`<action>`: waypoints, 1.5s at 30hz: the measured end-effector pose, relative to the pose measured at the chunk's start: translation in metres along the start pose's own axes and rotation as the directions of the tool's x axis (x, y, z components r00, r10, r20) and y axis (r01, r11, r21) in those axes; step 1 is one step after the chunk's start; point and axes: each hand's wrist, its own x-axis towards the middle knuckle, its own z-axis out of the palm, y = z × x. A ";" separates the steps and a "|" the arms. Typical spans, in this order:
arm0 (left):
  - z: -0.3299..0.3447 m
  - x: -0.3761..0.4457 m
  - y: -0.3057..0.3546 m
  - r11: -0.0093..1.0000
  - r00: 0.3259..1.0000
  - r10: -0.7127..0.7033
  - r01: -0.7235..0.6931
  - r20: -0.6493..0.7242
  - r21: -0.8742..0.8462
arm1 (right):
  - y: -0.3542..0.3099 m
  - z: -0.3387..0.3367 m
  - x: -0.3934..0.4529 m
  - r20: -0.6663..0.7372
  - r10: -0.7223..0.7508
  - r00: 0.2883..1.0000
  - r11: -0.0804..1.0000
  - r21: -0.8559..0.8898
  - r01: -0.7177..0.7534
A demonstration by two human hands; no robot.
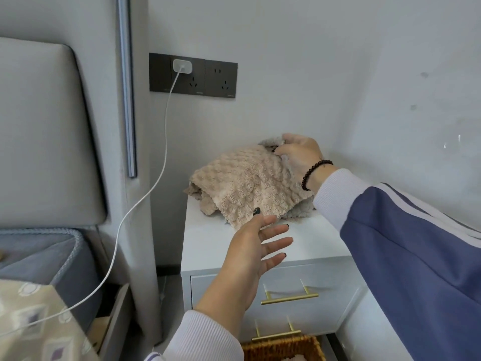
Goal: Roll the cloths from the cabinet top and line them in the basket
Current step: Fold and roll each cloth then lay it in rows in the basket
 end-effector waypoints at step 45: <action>0.010 0.007 0.012 0.975 1.000 0.019 -0.013 0.022 -0.220 | -0.046 -0.043 -0.051 -0.151 -0.359 0.921 0.909 0.170 0.382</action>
